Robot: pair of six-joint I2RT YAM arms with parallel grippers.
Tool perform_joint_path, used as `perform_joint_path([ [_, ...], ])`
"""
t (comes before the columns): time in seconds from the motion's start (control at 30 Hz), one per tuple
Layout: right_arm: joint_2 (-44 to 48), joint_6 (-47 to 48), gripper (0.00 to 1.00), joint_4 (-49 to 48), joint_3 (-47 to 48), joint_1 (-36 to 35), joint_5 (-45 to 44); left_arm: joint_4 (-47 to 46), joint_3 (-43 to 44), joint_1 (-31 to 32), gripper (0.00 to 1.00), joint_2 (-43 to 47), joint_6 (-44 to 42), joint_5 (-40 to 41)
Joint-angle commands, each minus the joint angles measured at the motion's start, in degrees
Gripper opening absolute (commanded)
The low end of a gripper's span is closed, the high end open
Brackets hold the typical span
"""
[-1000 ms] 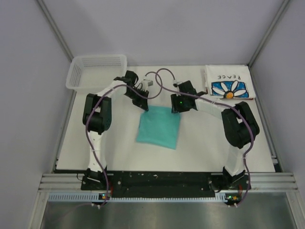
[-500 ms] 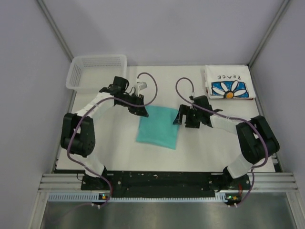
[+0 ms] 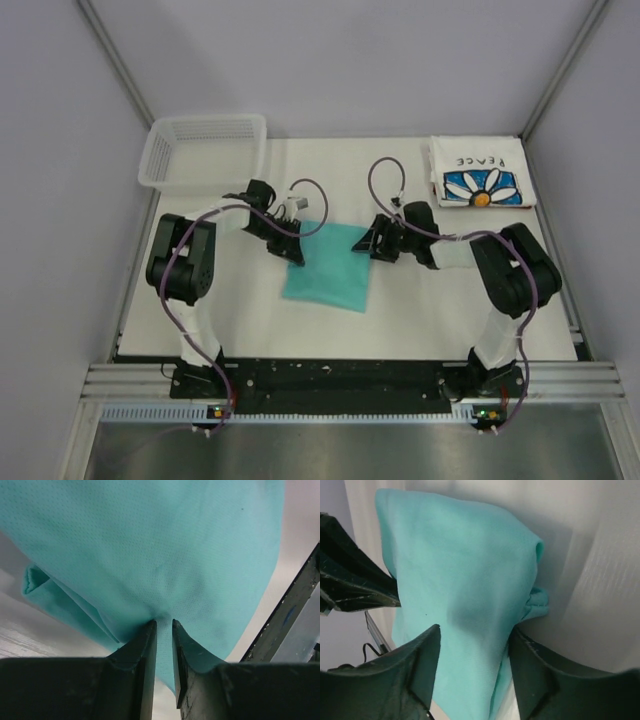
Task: Fold and stack the t-shirts
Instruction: Put the neatly folded tshirt into the corner of the board with the right arm
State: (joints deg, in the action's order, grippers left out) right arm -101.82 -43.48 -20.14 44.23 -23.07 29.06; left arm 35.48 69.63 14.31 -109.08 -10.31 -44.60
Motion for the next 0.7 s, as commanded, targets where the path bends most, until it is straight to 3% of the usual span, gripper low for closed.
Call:
perform_joint_path([
  [0.0,-3.47,-2.13,0.48,-1.73,-1.34,0.13,0.91,-1.12,1.39,-0.95,0.23,-2.63,-1.21,2.58],
  [0.23,-5.32,-3.45,0.00,-4.55,0.68,0.30,2.32,-2.17,-0.02,-1.74,0.23,-2.37,-1.30,3.20],
  [0.43,-3.57,-3.37,0.00,-4.65,1.39,0.31,1.01,-1.47,-0.63,-3.40,0.24,1.75,-2.08,2.76],
  [0.67,1.88,8.92,0.00,12.02,7.70,0.31,-4.79,1.86,1.74,-6.12,0.32,10.02,-4.37,1.80],
])
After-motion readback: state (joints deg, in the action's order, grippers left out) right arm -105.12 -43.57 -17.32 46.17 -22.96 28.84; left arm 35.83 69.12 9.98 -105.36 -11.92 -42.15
